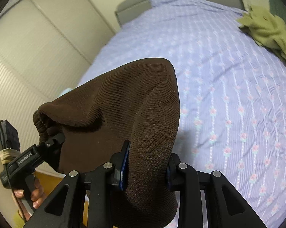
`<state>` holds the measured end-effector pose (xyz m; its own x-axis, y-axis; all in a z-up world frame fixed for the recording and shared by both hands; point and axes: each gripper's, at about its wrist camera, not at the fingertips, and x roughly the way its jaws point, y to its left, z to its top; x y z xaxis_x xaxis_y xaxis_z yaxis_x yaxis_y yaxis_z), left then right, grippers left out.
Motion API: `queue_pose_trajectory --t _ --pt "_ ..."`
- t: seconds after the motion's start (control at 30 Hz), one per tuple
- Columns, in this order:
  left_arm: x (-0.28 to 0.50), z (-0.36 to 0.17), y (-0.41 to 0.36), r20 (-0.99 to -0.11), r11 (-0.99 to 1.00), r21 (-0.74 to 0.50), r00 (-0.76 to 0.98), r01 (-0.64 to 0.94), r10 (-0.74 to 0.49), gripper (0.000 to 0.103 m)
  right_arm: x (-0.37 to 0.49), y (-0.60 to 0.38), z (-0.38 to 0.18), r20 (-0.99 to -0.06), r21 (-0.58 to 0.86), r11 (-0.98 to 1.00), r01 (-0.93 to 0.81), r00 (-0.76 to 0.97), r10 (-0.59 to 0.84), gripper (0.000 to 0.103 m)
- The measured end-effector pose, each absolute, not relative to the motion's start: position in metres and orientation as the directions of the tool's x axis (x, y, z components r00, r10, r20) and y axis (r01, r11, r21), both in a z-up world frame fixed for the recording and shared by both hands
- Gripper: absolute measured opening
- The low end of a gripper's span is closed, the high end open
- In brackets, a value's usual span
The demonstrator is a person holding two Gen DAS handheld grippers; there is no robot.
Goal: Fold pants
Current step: 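Grasp the sweatpants with the right gripper while the left gripper holds them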
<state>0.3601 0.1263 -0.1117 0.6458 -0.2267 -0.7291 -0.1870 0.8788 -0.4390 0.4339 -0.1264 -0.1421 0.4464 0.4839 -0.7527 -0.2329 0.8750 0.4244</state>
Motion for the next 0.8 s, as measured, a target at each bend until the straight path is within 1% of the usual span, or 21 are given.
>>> queue_pose_trajectory --t 0.17,0.37,0.53,0.67,0.8 --pt "0.333 -0.093 0.157 -0.688 0.856 -0.472 0.695 -0.209 -0.209 0.047 0.418 -0.089 -0.12 -0.72 0.403 0.861 -0.31 0.473 0.507 0.031" --pt "0.313 -0.087 0.231 -0.65 0.856 -0.483 0.731 -0.185 -0.208 0.047 0.4 -0.023 -0.104 -0.694 0.388 0.854 -0.346 0.5 0.518 0.031" --pt "0.316 -0.09 0.309 -0.653 0.855 -0.499 0.709 -0.141 -0.264 0.047 0.381 0.052 -0.101 -0.68 0.378 0.872 -0.312 0.546 0.49 0.031" --pt "0.316 -0.084 0.355 -0.666 0.862 -0.489 0.695 -0.133 -0.271 0.047 0.367 0.104 -0.096 -0.67 0.37 0.88 -0.297 0.571 0.474 0.031" --pt "0.314 -0.072 0.384 -0.66 0.871 -0.477 0.702 -0.119 -0.266 0.047 0.361 0.14 -0.083 -0.663 0.36 0.878 -0.315 0.576 0.479 0.031"
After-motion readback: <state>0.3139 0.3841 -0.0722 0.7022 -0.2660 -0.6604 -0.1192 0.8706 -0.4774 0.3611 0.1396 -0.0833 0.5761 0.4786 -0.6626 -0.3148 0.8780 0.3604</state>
